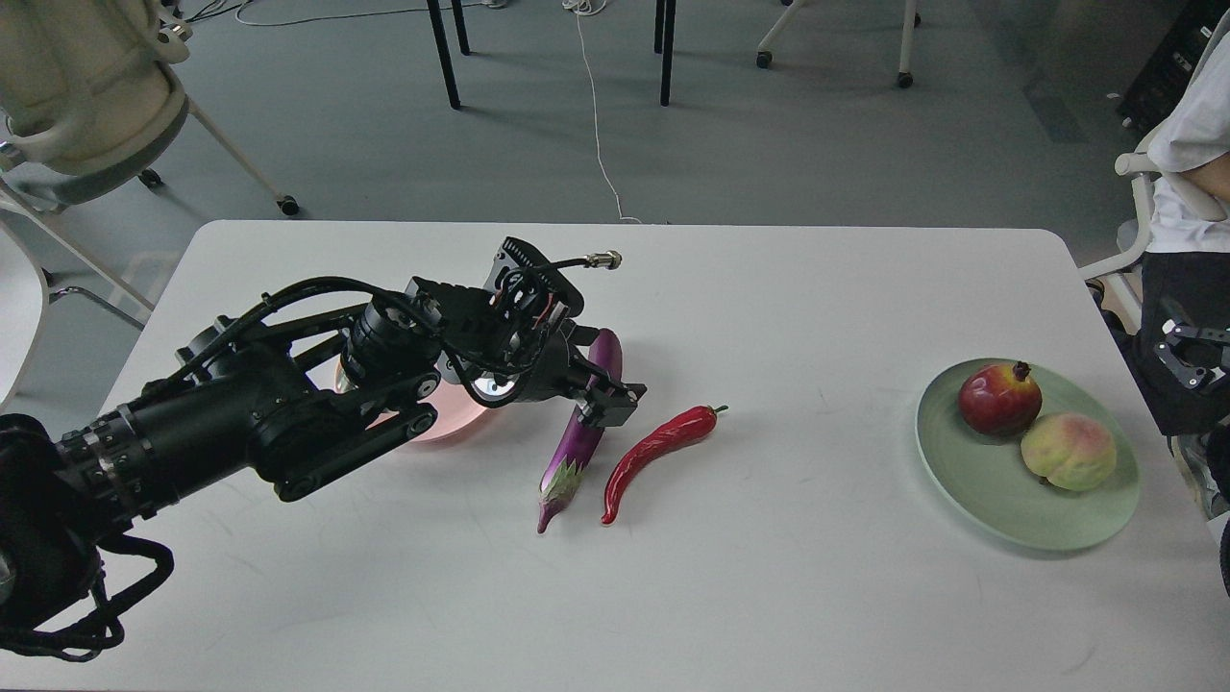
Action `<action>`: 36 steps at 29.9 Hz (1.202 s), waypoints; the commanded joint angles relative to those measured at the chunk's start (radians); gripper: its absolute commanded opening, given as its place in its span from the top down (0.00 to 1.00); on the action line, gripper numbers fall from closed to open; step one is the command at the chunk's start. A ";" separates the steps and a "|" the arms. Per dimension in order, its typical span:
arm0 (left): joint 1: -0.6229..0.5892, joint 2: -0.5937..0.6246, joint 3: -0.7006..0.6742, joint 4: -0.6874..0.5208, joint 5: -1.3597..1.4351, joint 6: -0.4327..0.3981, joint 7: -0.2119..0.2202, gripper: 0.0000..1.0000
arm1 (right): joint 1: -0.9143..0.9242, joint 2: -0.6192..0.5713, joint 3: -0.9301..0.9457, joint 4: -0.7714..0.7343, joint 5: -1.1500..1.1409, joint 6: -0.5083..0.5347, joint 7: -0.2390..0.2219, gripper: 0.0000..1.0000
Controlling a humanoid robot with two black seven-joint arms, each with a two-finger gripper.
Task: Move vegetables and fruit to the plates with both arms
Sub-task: 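Reach the left gripper to the purple eggplant and grasp it, then lift the eggplant onto the pink plate and release it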
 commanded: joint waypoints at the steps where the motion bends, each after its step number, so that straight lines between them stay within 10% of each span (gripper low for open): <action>1: 0.003 -0.002 0.060 0.008 -0.002 0.000 0.002 0.13 | 0.000 0.000 0.002 -0.001 -0.003 0.000 -0.002 0.01; 19: 0.020 -0.013 0.094 0.045 -0.005 0.000 0.003 0.33 | 0.003 -0.011 0.009 -0.003 -0.008 0.000 -0.003 0.01; 27: 0.020 -0.011 0.100 0.048 -0.005 0.000 0.005 0.71 | 0.003 -0.011 0.013 -0.003 -0.008 0.000 -0.003 0.01; 36: 0.003 -0.002 0.086 0.032 -0.016 0.000 0.003 0.87 | 0.003 -0.009 0.028 -0.010 -0.008 0.000 -0.003 0.01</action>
